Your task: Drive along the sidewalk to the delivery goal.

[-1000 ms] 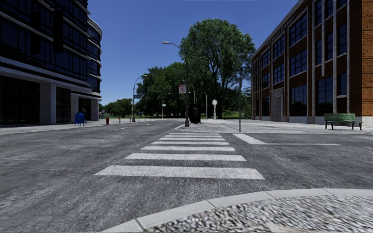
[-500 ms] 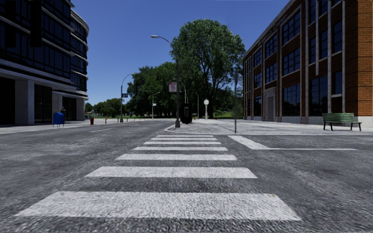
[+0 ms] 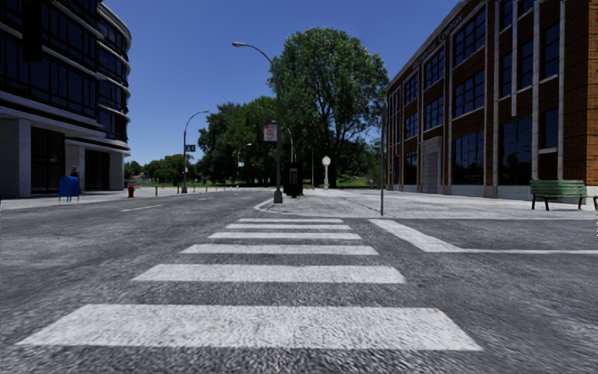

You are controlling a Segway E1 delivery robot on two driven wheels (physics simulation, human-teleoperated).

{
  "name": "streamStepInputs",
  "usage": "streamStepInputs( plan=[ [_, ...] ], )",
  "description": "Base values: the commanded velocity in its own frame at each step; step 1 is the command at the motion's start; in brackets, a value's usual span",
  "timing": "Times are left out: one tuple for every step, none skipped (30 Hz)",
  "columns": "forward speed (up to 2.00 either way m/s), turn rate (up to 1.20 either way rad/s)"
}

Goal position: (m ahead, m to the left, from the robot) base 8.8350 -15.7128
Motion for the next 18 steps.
streamStepInputs(
  plan=[
    [2.00, -0.12],
    [2.00, -0.01],
    [2.00, 0.00],
    [2.00, 0.00],
    [2.00, 0.00],
    [2.00, 0.00],
    [2.00, 0.00],
    [2.00, 0.00],
    [2.00, 0.00],
    [2.00, 0.00],
    [2.00, 0.00],
    [2.00, 0.00],
    [2.00, 0.00],
    [2.00, 0.00],
    [2.00, 0.00],
    [2.00, 0.00],
    [2.00, 0.00],
    [2.00, 0.00]
  ],
)
